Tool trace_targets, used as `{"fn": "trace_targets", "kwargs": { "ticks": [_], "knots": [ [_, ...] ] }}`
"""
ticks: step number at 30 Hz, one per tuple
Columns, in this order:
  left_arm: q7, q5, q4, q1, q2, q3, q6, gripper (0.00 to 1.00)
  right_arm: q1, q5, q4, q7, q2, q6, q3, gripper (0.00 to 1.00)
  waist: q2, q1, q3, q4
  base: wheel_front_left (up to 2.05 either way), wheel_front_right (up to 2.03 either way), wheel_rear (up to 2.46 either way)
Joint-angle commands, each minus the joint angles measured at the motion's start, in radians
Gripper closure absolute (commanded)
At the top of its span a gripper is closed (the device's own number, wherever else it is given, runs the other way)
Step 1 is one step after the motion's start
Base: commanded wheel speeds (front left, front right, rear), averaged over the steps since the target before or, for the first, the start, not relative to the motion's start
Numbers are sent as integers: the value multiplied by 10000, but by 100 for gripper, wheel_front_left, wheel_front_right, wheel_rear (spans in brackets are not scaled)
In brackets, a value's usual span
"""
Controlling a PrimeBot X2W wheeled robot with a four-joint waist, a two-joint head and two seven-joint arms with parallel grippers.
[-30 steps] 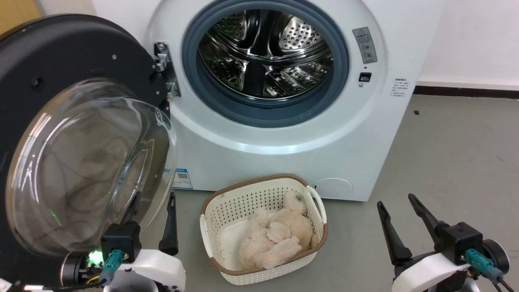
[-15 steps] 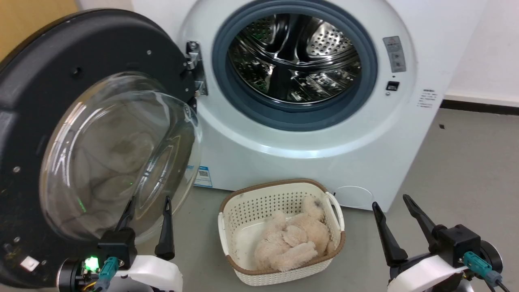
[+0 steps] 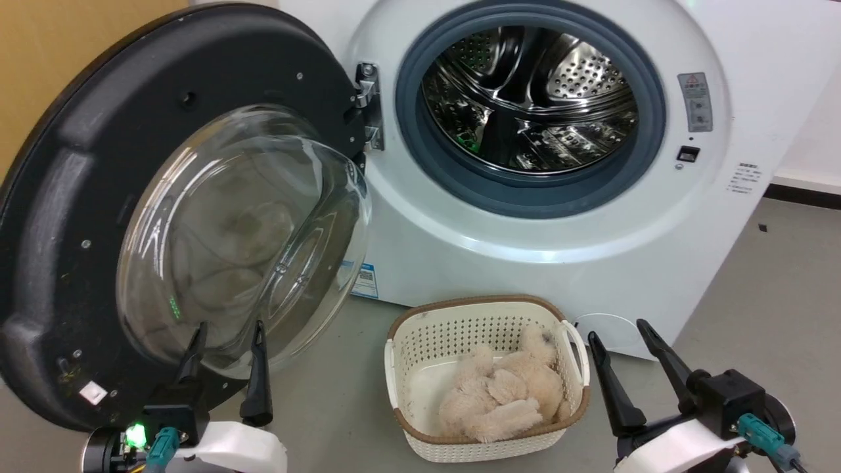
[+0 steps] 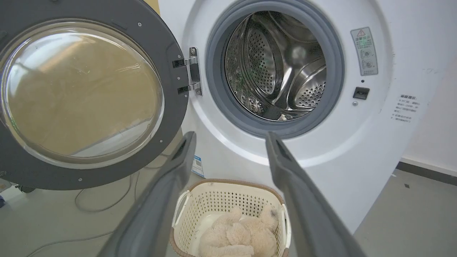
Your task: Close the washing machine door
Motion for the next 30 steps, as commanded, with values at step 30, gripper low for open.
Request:
{"fn": "trace_targets", "kwargs": {
  "ticks": [30],
  "knots": [
    [-706,-362,-710,664,-4,436,583,0,-797,894,766,-710,-326,4,1247,0,0,0,204,1429,0,0,0]
  ]
}}
